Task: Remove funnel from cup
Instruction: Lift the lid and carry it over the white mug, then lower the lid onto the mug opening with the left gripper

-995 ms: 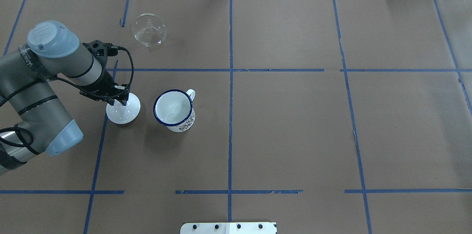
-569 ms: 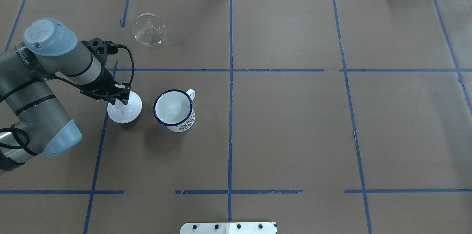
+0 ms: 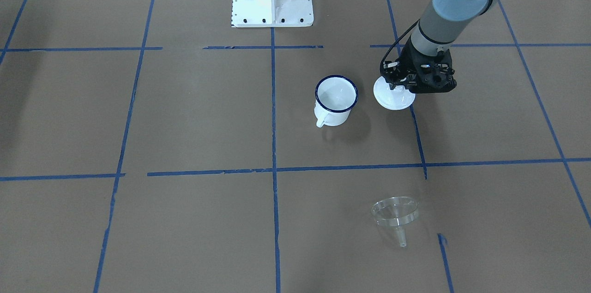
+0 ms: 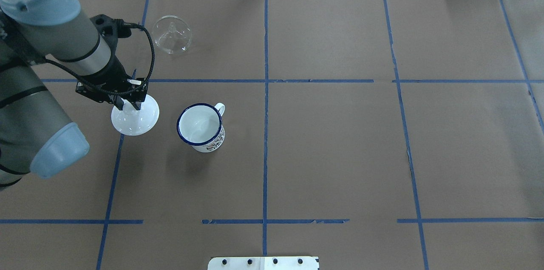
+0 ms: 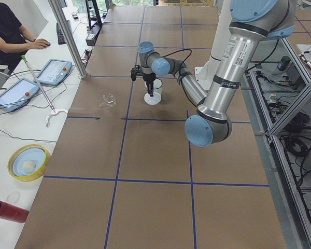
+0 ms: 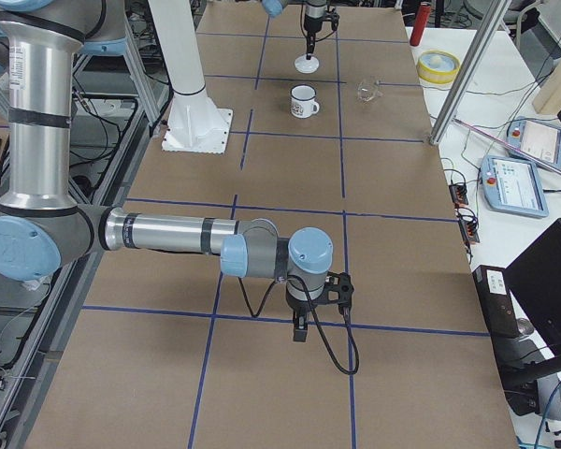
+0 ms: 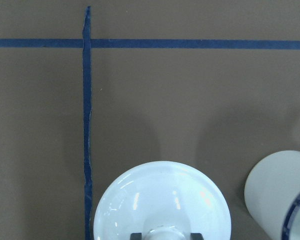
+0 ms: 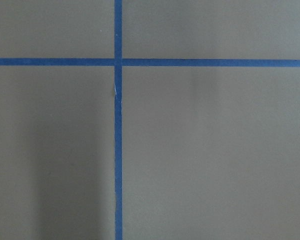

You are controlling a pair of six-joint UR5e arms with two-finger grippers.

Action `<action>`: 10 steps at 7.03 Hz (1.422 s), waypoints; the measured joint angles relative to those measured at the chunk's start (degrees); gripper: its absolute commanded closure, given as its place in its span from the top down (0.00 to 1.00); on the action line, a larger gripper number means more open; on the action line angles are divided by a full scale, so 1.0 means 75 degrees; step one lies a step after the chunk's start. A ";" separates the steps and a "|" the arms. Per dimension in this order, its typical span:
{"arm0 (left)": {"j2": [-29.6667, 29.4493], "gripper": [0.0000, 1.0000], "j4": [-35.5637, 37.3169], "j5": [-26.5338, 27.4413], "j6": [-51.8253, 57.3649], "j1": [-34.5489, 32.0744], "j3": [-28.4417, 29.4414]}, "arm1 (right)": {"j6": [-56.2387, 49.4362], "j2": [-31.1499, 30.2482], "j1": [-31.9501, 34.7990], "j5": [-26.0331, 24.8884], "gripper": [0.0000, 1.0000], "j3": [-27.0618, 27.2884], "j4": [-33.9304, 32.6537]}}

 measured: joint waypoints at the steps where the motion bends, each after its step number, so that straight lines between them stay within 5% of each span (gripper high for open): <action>1: -0.0510 0.00 0.0632 -0.0019 0.0118 -0.0150 -0.0053 | 0.0000 0.0000 0.0000 0.0000 1.00 -0.0005 0.0000; 3: -0.1044 0.00 0.0944 -0.0097 -0.0024 -0.0052 -0.0002 | 0.0000 0.0000 0.0000 0.0000 1.00 -0.0009 0.0000; 10: -0.1192 0.00 -0.0850 -0.0032 -0.1415 0.0895 0.1196 | 0.0000 0.0000 0.0000 0.0000 1.00 -0.0004 0.0000</action>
